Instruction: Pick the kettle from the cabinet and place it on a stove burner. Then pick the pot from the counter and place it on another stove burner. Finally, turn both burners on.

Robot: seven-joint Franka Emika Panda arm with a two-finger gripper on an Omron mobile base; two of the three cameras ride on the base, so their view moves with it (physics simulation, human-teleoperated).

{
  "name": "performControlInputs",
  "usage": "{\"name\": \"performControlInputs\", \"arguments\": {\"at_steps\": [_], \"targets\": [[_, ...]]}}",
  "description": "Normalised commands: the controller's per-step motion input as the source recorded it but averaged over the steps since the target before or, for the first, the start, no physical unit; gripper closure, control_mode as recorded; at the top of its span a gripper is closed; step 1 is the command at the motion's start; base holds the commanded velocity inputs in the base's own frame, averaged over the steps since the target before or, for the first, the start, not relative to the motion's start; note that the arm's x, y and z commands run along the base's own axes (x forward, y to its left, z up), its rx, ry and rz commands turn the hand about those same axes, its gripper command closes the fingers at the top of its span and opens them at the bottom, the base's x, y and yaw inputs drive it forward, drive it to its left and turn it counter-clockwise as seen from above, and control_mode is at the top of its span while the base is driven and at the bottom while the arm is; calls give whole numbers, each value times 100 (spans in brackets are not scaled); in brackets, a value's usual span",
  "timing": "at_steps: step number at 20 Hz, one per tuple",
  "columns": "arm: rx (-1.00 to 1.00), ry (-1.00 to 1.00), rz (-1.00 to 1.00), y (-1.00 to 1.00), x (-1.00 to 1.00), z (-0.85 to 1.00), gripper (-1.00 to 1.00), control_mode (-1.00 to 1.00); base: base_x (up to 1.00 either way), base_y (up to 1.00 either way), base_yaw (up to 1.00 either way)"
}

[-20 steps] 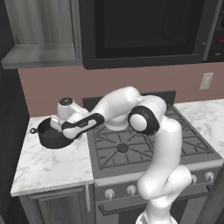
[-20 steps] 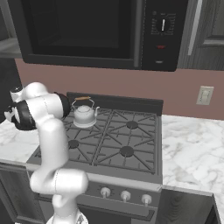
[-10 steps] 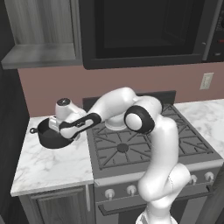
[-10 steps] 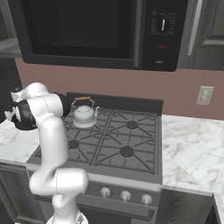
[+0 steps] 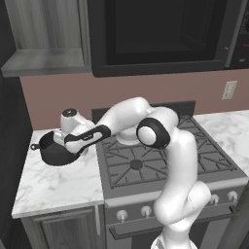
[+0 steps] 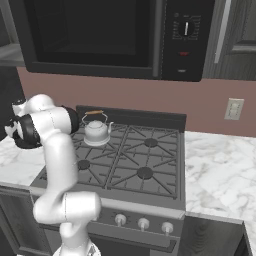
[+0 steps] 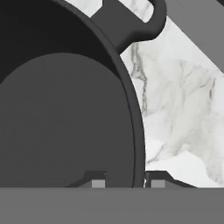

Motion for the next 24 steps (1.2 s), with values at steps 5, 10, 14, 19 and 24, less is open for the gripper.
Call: {"name": "performControlInputs", "arguments": {"at_steps": [5,10,14,19,24], "targets": [[0,0,0,0,-20,-3,100,-100,0,0,0],[0,-7,0,-4,-32,0,100,-100,0,0,0],[0,-3,-2,-14,-22,2,100,-100,0,0,0],[0,-1,-2,-24,-23,12,100,-100,0,0,0],[0,-1,-1,-30,-28,26,100,-100,0,0,0]]}}
